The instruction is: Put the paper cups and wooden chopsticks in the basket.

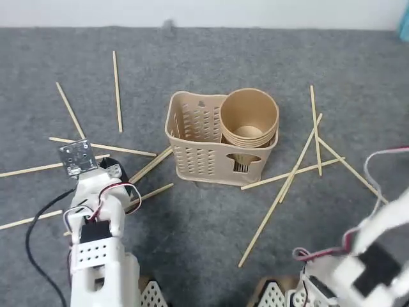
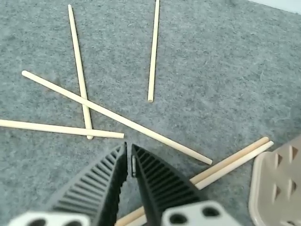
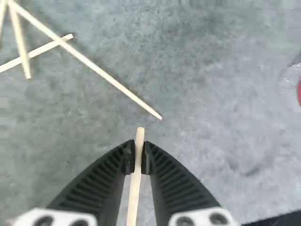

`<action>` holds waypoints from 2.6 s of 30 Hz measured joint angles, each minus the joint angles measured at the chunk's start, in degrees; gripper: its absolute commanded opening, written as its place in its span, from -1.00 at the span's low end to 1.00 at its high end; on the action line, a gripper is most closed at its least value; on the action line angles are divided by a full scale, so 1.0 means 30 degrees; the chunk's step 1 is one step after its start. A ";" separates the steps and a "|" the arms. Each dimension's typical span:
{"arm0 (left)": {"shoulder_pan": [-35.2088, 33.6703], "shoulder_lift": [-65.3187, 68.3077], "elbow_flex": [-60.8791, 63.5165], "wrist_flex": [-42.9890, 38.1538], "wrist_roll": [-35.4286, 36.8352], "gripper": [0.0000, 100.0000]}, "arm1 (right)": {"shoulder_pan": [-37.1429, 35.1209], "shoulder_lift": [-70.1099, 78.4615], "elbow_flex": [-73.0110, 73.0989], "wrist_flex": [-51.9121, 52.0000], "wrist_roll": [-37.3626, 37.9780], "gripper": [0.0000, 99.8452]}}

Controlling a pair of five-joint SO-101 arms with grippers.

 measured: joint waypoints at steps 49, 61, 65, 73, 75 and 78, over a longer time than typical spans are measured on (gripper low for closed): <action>0.0000 0.0000 0.0000 0.0000 0.0000 -0.97 | -1.8579 -1.5004 0.6828 -2.6696 -0.9143 -0.98; 0.0000 0.0000 0.0000 0.0000 0.0000 -0.97 | -2.3414 -0.8205 0.1465 -2.4703 -0.9143 -0.98; 0.0000 0.0000 0.0000 0.0000 0.0000 -0.97 | -2.4147 -0.6535 0.1436 -2.4645 -0.9143 -0.98; 0.0000 0.0000 0.0000 0.0000 0.0000 -0.97 | -2.4557 -0.4366 0.1436 -2.4615 -0.9143 -0.98; 0.0000 0.0000 0.0000 0.0000 0.0000 -0.97 | -2.4527 -0.4337 0.1758 -2.4615 -0.9172 -0.98; 0.0000 0.0000 0.0000 0.0000 0.0000 -0.97 | -2.4557 -0.4337 0.2667 -2.4615 -1.0139 -0.98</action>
